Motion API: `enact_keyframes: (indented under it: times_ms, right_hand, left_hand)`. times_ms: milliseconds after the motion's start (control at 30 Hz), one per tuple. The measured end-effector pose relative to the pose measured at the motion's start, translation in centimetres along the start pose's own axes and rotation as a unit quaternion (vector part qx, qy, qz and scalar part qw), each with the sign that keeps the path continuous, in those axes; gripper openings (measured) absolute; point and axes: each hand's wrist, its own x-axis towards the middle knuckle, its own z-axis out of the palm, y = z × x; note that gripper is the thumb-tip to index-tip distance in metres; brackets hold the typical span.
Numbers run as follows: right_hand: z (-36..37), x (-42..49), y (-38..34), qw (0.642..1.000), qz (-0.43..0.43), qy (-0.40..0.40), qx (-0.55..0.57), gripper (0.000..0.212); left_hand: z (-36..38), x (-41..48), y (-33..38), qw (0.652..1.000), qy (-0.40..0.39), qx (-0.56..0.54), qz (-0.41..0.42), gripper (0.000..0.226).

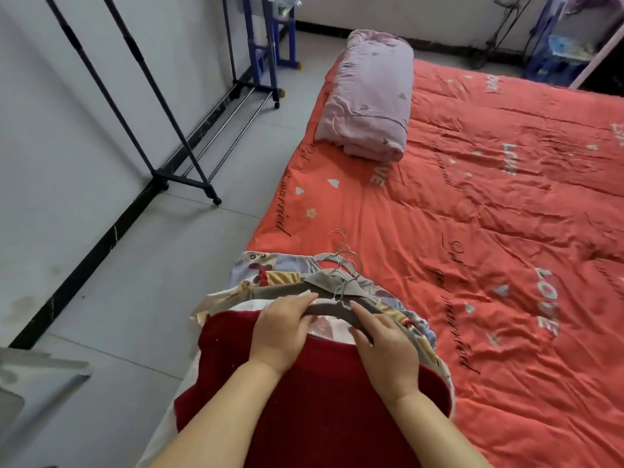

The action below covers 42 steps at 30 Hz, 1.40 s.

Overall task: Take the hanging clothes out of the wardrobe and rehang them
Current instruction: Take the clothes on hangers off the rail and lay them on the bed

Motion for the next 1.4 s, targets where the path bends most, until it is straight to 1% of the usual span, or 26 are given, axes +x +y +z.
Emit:
enact_keyframes:
  times_ms: [100,267,400,500,667,833,933,1000,1100,1167,1300,1400]
  right_hand:
    - [3.0,1.9,2.2,0.992,0.057,-0.117,-0.003,0.049]
    - [6.0,0.5,4.3,0.981,0.08,-0.178,0.0,0.046]
    - [6.4,-1.5,4.3,0.973,0.071,-0.219,-0.011,0.046]
    - [6.2,-1.9,3.0,0.97,0.068,-0.235,-0.012,0.047]
    - [4.6,-1.5,-1.4,0.967,0.025,-0.254,-0.019,0.053]
    - [3.0,-2.7,-8.2,0.967,-0.067,-0.244,-0.015,0.053]
    - [2.0,-5.0,-13.3,0.961,-0.13,-0.243,-0.013,0.049]
    - [1.6,-7.3,-17.1,0.951,-0.183,-0.247,-0.018,0.047]
    - [1.0,-12.2,-23.3,0.922,-0.269,-0.278,-0.037,0.044]
    - [0.8,-16.4,-27.5,0.891,-0.333,-0.305,-0.044,0.045]
    - [0.2,-27.0,-35.3,0.815,-0.456,-0.352,-0.055,0.042]
    - [0.2,-36.2,-40.3,0.754,-0.541,-0.37,-0.053,0.039]
  left_hand:
    - [2.8,1.7,-1.7,0.994,-0.069,0.065,-0.057,0.05]
    - [5.3,0.2,-3.4,0.978,-0.155,0.103,-0.097,0.053]
    - [5.4,-2.0,-4.2,0.971,-0.174,0.12,-0.111,0.053]
    - [4.2,-3.2,-4.3,0.974,-0.158,0.117,-0.115,0.051]
    - [-0.6,-4.9,-4.1,0.983,-0.095,0.106,-0.112,0.045]
    - [-8.1,-8.8,-4.0,0.984,-0.03,0.119,-0.132,0.045]
    - [-13.4,-13.5,-3.9,0.979,0.01,0.139,-0.149,0.045]
    - [-17.0,-18.0,-3.9,0.97,0.04,0.164,-0.174,0.046]
    - [-22.4,-26.5,-4.0,0.95,0.092,0.187,-0.232,0.046]
    - [-25.6,-33.6,-4.0,0.931,0.144,0.199,-0.27,0.048]
    - [-30.5,-49.6,-1.9,0.873,0.219,0.258,-0.352,0.053]
    - [-32.4,-61.7,0.3,0.819,0.255,0.281,-0.43,0.051]
